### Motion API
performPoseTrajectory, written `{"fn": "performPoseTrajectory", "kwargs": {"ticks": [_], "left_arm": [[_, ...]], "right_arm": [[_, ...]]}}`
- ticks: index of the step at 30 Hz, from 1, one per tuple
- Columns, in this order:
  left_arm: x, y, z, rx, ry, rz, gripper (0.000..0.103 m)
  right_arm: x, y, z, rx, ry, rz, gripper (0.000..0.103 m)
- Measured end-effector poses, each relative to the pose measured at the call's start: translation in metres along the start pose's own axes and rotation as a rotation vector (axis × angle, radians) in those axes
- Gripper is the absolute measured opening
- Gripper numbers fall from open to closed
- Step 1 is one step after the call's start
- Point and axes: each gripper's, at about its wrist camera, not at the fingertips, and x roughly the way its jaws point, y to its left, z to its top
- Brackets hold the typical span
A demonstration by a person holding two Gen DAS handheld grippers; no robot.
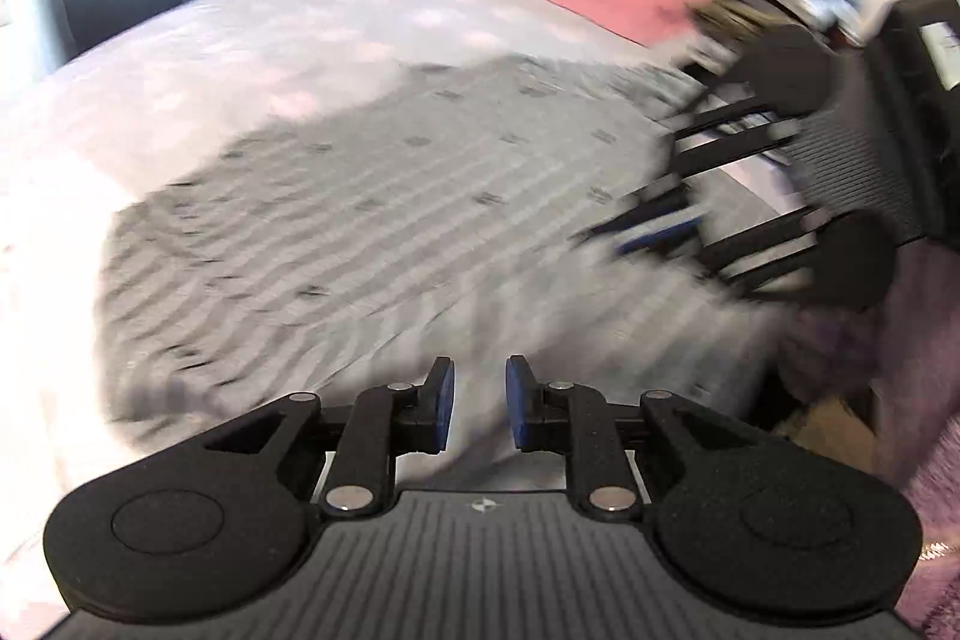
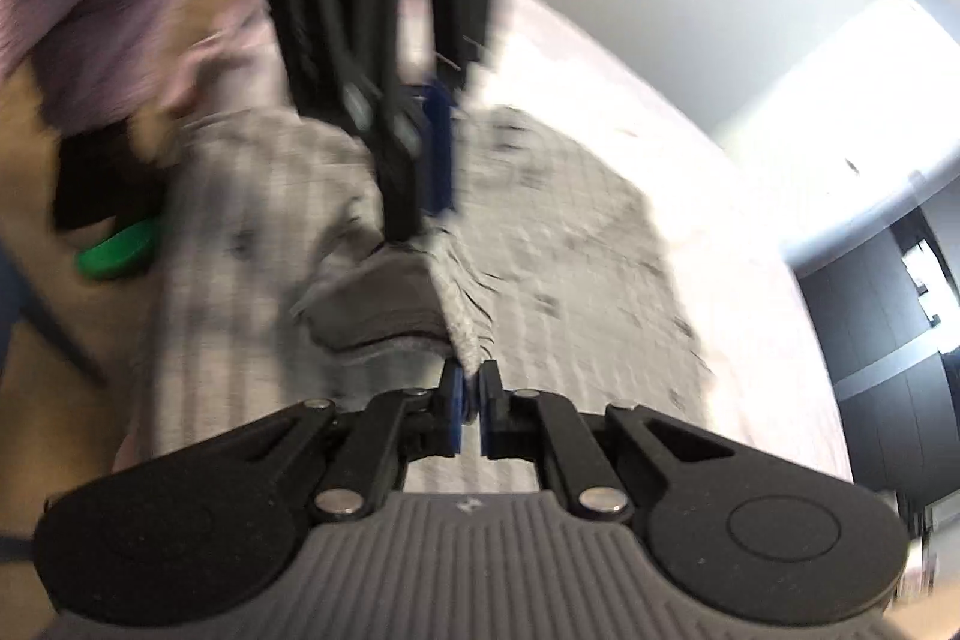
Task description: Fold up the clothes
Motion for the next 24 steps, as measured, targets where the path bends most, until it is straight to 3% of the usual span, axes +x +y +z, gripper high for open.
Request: {"fn": "performPoseTrajectory", "kwargs": {"ticks": [4, 8, 11, 14, 18, 20, 24], "left_arm": [[0.000, 0.035, -0.002, -0.084, 0.039, 0.152, 0.017], [0.020, 0.060, -0.011, -0.142, 0.113, 0.233, 0.017], [0.036, 0.064, -0.016, -0.133, 0.151, 0.256, 0.018], [0.050, 0.060, -0.014, -0.080, 0.162, 0.259, 0.026], [0.062, 0.053, -0.013, 0.019, 0.152, 0.317, 0.029], [0.075, 0.060, -0.012, -0.002, 0.163, 0.341, 0.029], [0.093, 0.076, -0.007, -0.078, 0.184, 0.361, 0.029]], "right_arm": [[-0.021, -0.039, -0.027, 0.203, 0.021, -0.104, 0.006], [-0.032, -0.065, -0.057, 0.342, 0.104, -0.190, 0.006], [-0.032, -0.074, -0.073, 0.419, 0.217, -0.229, 0.006], [-0.023, -0.079, -0.093, 0.481, 0.330, -0.248, 0.006], [-0.004, -0.070, -0.110, 0.508, 0.457, -0.252, 0.006], [-0.001, -0.065, -0.117, 0.506, 0.523, -0.270, 0.006], [-0.004, -0.067, -0.126, 0.565, 0.500, -0.263, 0.007]]}}
